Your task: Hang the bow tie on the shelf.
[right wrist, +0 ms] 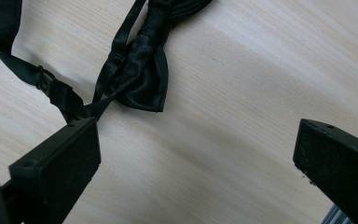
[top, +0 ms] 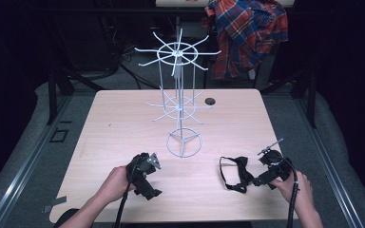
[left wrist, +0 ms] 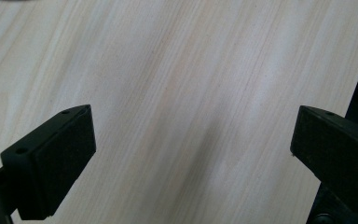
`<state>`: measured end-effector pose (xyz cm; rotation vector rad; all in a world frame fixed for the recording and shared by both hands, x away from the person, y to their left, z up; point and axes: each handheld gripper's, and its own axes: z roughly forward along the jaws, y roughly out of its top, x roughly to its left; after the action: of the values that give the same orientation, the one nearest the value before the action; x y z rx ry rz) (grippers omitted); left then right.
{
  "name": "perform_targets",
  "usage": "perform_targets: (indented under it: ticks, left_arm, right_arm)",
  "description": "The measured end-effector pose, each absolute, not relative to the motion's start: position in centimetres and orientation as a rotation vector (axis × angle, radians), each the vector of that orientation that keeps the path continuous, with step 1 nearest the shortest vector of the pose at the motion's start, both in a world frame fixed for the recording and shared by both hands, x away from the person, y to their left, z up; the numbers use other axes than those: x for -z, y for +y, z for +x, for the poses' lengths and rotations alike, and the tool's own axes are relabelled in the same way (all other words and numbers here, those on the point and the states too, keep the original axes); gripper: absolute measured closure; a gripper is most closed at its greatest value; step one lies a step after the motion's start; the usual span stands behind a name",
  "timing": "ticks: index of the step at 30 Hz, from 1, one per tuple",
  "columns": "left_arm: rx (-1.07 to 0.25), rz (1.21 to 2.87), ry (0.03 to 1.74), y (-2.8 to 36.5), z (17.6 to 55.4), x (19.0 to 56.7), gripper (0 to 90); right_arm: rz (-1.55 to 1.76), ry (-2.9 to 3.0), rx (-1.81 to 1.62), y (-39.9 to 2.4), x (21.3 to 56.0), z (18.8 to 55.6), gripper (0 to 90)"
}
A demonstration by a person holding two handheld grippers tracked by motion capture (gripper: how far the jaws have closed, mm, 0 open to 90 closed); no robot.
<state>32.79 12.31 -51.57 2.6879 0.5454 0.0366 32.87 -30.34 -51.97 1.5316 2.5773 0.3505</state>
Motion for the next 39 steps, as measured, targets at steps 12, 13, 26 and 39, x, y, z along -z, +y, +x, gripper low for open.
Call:
perform_targets:
  ticks: [12, 13, 26, 39]
  left_arm:
    - [-0.043, 2.678, 0.565, 13.0, 32.6, 51.4, 0.0]
    - [-0.048, 2.674, 0.573, 13.0, 32.5, 51.4, 0.1]
    - [-0.062, 2.671, 0.583, 13.3, 32.4, 51.4, 0.0]
    - [-0.052, 2.676, 0.560, 13.1, 32.5, 51.4, 0.1]
  right_arm:
    - [1.514, 2.605, -0.356, -29.9, 51.9, 33.4, 0.5]
    - [1.515, 2.595, -0.356, -29.8, 52.0, 33.5, 0.5]
    - [1.615, 2.558, -0.559, -29.2, 52.4, 34.8, 5.8]
    - [1.609, 2.587, -0.572, -27.7, 53.9, 35.0, 8.7]
